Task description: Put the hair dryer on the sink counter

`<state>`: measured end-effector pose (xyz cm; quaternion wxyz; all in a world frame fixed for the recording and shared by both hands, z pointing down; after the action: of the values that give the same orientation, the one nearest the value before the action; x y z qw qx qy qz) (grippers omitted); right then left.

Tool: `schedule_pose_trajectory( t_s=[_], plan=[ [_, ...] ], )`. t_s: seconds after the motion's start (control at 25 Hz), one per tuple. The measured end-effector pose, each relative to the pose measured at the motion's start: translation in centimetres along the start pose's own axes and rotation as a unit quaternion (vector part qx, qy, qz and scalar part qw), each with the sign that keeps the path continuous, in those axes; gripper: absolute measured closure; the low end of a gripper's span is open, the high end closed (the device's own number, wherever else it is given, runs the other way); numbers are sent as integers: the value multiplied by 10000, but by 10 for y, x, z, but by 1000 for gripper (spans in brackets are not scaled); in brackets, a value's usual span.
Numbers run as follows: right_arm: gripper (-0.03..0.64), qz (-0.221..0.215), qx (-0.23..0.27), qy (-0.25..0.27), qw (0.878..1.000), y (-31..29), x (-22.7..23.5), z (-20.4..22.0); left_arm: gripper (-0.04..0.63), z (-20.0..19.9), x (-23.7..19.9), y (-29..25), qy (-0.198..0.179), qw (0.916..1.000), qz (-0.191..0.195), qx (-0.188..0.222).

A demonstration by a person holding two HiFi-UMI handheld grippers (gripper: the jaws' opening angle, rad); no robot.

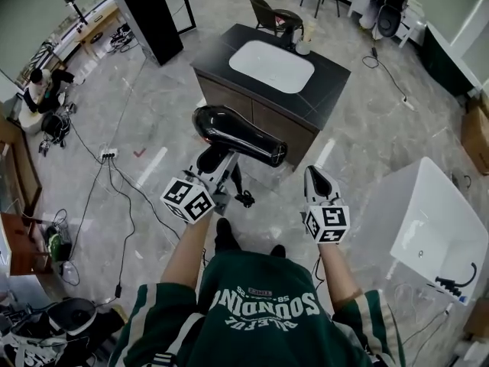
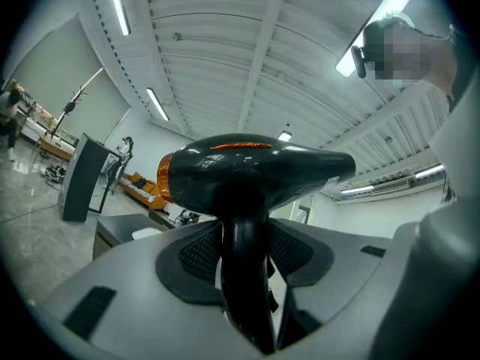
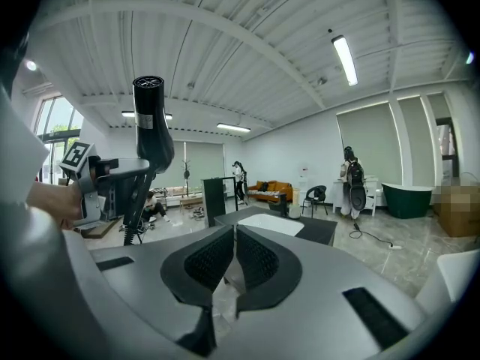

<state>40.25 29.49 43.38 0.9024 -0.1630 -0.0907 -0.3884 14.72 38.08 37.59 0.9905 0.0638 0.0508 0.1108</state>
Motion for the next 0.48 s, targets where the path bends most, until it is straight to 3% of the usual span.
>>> schedule_pose_trajectory(
  t_s=[0.2,0.48],
  plan=[
    [572,107,-5,-19,9999,-58,-51,-1,407,-2,-76,3,50,9999,145,-77],
    [572,332,40,42,9994,-113,-97,-8,407,-11,-149,-2,-84,9991,406,-104]
  ],
)
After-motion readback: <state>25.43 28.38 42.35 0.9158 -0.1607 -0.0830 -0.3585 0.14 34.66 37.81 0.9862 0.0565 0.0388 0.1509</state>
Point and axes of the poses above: the fingertips, and each gripper's own axes: y backward along the fingers, x to its right, z out of its underside, the point moved 5 cm from there along y, backward along the fingers, and after that the axes turned 15 degrees about -y, right-handed, at the moved point
